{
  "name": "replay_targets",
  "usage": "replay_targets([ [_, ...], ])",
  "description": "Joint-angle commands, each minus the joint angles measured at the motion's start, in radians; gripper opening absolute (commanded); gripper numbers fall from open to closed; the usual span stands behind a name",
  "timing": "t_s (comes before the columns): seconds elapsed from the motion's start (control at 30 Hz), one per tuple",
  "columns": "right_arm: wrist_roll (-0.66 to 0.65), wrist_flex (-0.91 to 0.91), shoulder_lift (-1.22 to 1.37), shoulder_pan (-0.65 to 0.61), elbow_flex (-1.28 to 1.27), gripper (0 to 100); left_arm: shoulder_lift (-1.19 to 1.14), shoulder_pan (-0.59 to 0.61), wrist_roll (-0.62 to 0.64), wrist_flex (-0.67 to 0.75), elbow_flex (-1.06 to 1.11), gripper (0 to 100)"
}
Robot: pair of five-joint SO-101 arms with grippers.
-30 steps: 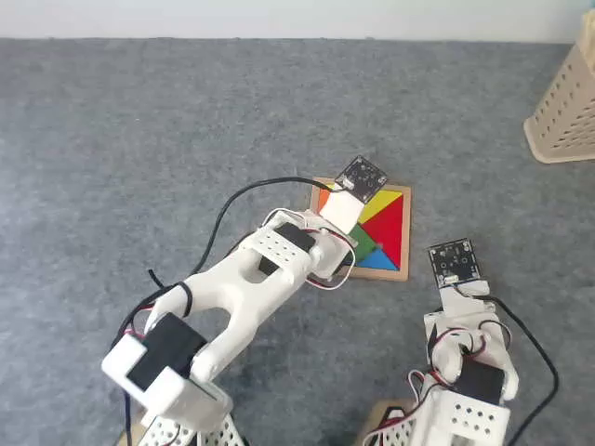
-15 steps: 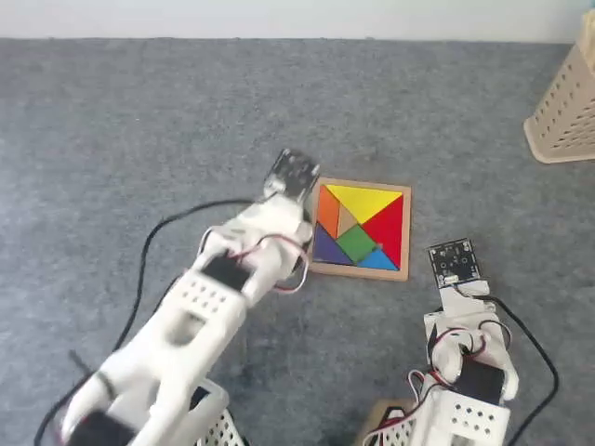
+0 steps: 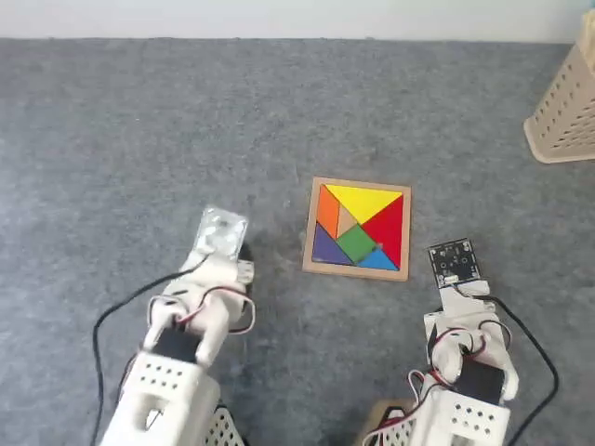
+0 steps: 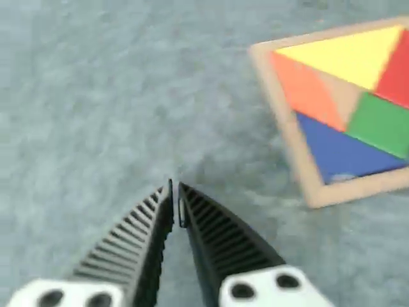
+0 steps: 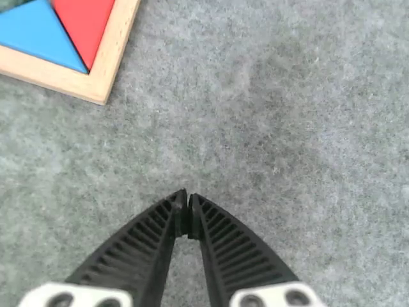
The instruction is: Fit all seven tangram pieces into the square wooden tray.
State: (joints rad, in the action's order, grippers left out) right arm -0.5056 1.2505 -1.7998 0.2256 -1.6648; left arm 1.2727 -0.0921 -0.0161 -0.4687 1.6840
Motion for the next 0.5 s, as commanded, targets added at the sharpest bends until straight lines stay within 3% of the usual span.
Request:
replay_targets([
  [0.0,-0.008,0.012,-0.015,0.015,-0.018,0.8,0.187,0.086,-0.006,-0.143,0.008,2],
  [0.33,-0.008,0.012,-0.015,0.012,-0.018,0.8,0.528,0.282,-0.006,-0.738,0.005,2],
  [0.47,-0.008,0.012,-0.015,0.012,-0.018,0.8,0.549,0.356,-0.003,-0.793,0.001,2],
])
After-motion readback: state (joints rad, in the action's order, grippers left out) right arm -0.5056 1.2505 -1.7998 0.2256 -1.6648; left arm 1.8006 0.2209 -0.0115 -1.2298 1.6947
